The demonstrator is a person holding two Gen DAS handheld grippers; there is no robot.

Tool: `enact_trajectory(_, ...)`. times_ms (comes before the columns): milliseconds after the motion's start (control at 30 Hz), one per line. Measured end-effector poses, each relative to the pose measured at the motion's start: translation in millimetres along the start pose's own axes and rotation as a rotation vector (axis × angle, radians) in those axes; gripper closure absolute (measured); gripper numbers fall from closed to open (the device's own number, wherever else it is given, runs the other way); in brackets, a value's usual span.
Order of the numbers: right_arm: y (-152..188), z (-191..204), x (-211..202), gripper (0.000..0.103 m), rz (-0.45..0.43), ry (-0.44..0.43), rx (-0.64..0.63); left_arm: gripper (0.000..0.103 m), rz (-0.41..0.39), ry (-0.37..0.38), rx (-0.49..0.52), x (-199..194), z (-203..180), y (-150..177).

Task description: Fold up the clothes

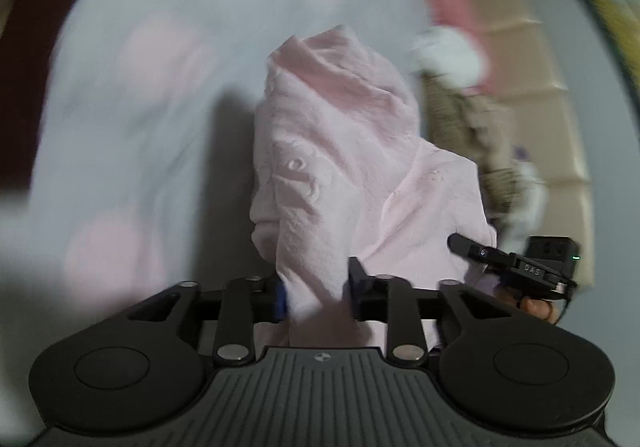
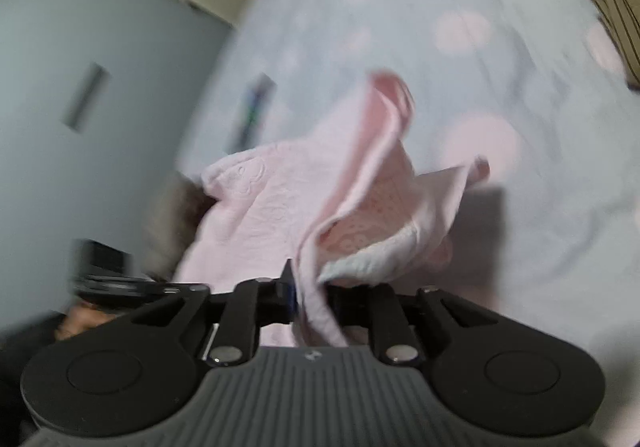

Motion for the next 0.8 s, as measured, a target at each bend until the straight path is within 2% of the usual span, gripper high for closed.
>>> enact_trajectory(33,5.5,-12.5,10.5,0.059,0.021,0.066,-0.006,0.065,0.025,-0.054,-0.008,7.3,5.5,6.4)
enact_trajectory(67,10.0,-20.7,16.8,0.050,0.035,0.122,-0.030,0.065,0.016,-0.080,0.046,5.1,1.7,4.0)
enact_trajectory(133,10.2,-19.2,8.8,0.045,-0.006,0.155,-0.119,0.063,-0.004,-0.133,0.156,0.1,-6.4,-1.2)
enact_trajectory(200,8.8,-14.7,-2.8,0.041,-0.059,0.174,-0.211,0.050,-0.089,-0.192,0.334,-18.3,-22.8,-16.2)
enact_trajectory(233,8.2,-12.3,-8.7,0.041,-0.086,0.183,-0.258,0.039,-0.134,-0.219,0.409,-27.1,-28.7,-23.4)
enact_trajectory(267,4.7,-9.1,-12.9,0.040,-0.115,0.182,-0.279,0.033,-0.180,-0.244,0.482,-35.8,-34.6,-30.8)
enact_trajectory(300,-0.3,-5.4,-16.2,0.039,-0.145,0.175,-0.288,0.032,-0.228,-0.240,0.512,-41.2,-35.2,-40.2)
enact_trajectory(367,-10.2,1.9,-22.9,0.024,-0.206,0.160,-0.304,0.032,-0.262,-0.221,0.493,-37.5,-30.8,-52.7)
enact_trajectory(467,-23.4,8.8,-27.0,0.023,-0.276,0.140,-0.300,0.033,-0.224,-0.212,0.414,-15.0,-22.7,-72.8)
enact_trajectory(567,-29.4,-0.3,-7.1,0.023,-0.251,0.130,-0.198,0.037,-0.176,-0.117,0.304,-6.2,-3.3,-77.2)
enact_trajectory(600,-29.4,-4.0,1.4,0.028,-0.218,0.129,-0.171,0.037,-0.172,-0.093,0.297,-4.5,-3.1,-78.0)
enact_trajectory(633,-29.3,-7.7,9.9,0.058,-0.185,0.128,-0.144,0.043,-0.168,-0.069,0.291,-2.8,-3.2,-78.7)
enact_trajectory(667,-27.9,-9.2,11.8,0.093,-0.174,0.122,-0.134,0.059,-0.175,-0.069,0.304,-2.6,-6.5,-78.9)
enact_trajectory(733,-23.6,-9.6,8.6,0.095,-0.176,0.104,-0.131,0.088,-0.188,-0.068,0.329,-2.1,-13.1,-79.3)
enact_trajectory(800,-20.2,-10.2,1.1,0.097,-0.189,0.078,-0.127,0.091,-0.201,-0.067,0.354,-1.7,-19.7,-79.7)
Point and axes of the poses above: each gripper's, at about its wrist camera, not at the fingertips, and x roughly the way its jaws point, z to its left, y to its underside, the point moved 5 cm from there along x, roughly the way its jaws point, and after that the axes turned 4 degrees about x, right-handed, at the moved point
